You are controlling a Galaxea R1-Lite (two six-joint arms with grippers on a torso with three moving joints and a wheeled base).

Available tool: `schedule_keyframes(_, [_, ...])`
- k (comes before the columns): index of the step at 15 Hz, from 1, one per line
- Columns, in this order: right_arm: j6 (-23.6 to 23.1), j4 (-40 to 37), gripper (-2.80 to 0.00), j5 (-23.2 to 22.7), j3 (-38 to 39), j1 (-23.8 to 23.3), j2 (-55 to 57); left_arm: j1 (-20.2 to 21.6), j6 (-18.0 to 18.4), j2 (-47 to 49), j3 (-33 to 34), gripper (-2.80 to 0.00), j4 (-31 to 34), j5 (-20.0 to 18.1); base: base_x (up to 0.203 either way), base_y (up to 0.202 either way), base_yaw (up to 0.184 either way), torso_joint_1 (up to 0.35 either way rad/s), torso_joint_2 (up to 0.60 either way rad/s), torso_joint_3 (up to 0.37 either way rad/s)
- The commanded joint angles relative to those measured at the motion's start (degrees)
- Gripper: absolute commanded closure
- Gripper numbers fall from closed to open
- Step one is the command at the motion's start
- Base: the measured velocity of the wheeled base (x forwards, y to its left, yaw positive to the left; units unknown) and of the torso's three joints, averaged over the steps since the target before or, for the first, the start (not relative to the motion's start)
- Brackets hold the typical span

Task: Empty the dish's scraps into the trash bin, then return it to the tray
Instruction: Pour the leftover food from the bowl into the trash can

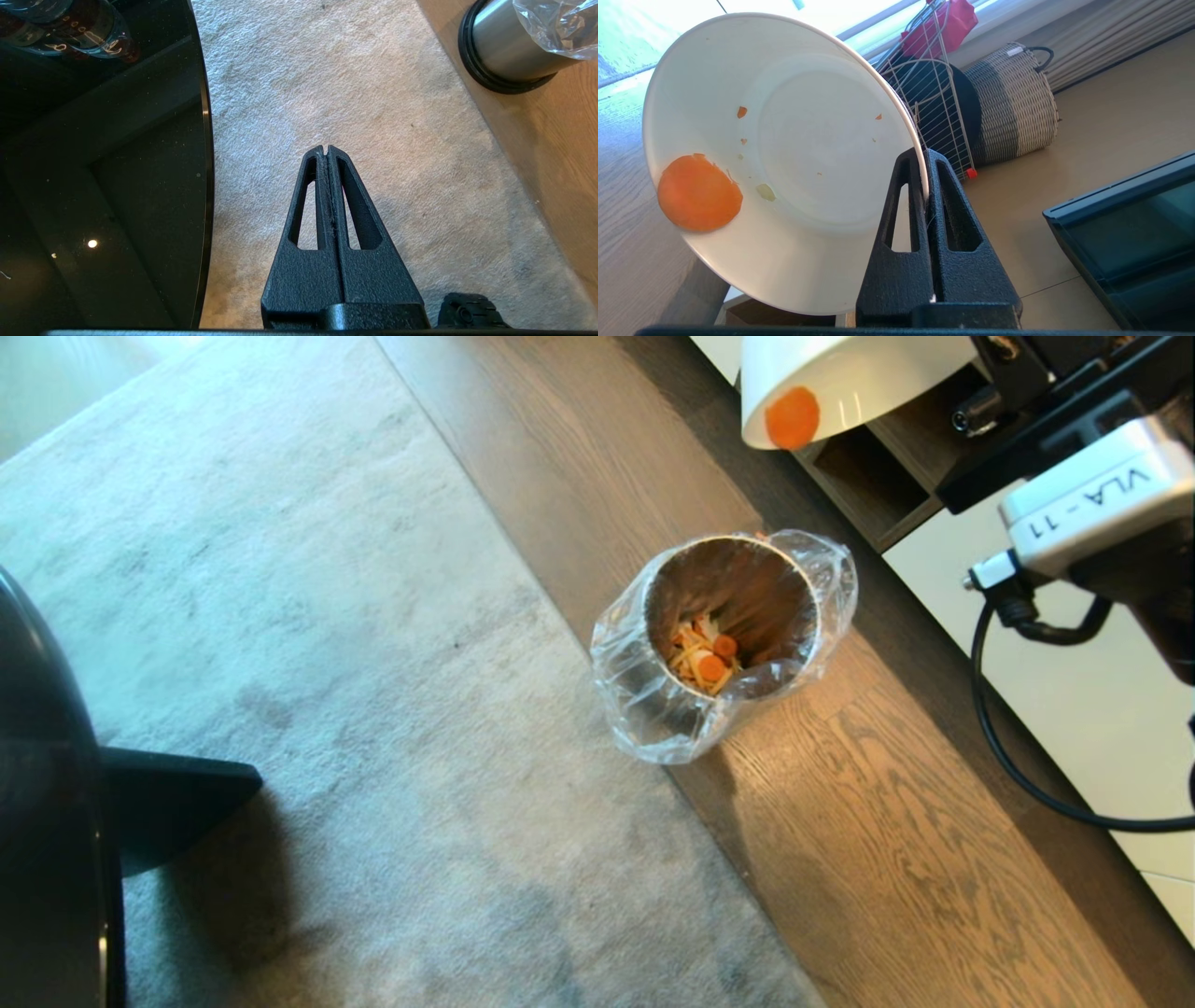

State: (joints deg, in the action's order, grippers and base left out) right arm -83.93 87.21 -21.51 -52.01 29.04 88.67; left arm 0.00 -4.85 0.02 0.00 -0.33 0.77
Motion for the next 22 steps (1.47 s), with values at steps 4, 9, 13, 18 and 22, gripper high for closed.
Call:
schedule_keyframes(4, [-0.59, 2.61, 0.00, -0.11, 0.88, 0.91, -1.60, 0.00, -0.07, -0.02, 0.00, 0.00, -0.02, 0.03, 0.000, 0.000, 0.000, 0.000, 0.00, 0.000])
schedule_keyframes(9, [-0.79, 2.61, 0.00, -0.47, 3.49, 1.19, -3.58, 0.00, -0.07, -0.02, 0.00, 0.00, -0.02, 0.03, 0.000, 0.000, 0.000, 0.000, 0.00, 0.000])
schedule_keyframes(13, [-0.79, 2.61, 0.00, -0.47, 3.85, 1.26, -3.69, 0.00, -0.07, -0.02, 0.00, 0.00, -0.02, 0.03, 0.000, 0.000, 0.000, 0.000, 0.00, 0.000])
schedule_keyframes(18, [-0.67, 2.61, 0.00, -0.47, 4.07, 1.21, -3.59, 0.00, -0.07, -0.02, 0.00, 0.00, -0.02, 0.03, 0.000, 0.000, 0.000, 0.000, 0.00, 0.000])
schedule_keyframes(22, [0.40, 2.52, 0.00, 0.64, 5.72, 1.19, -3.94, 0.00, -0.07, -0.02, 0.00, 0.00, -0.02, 0.03, 0.000, 0.000, 0.000, 0.000, 0.00, 0.000])
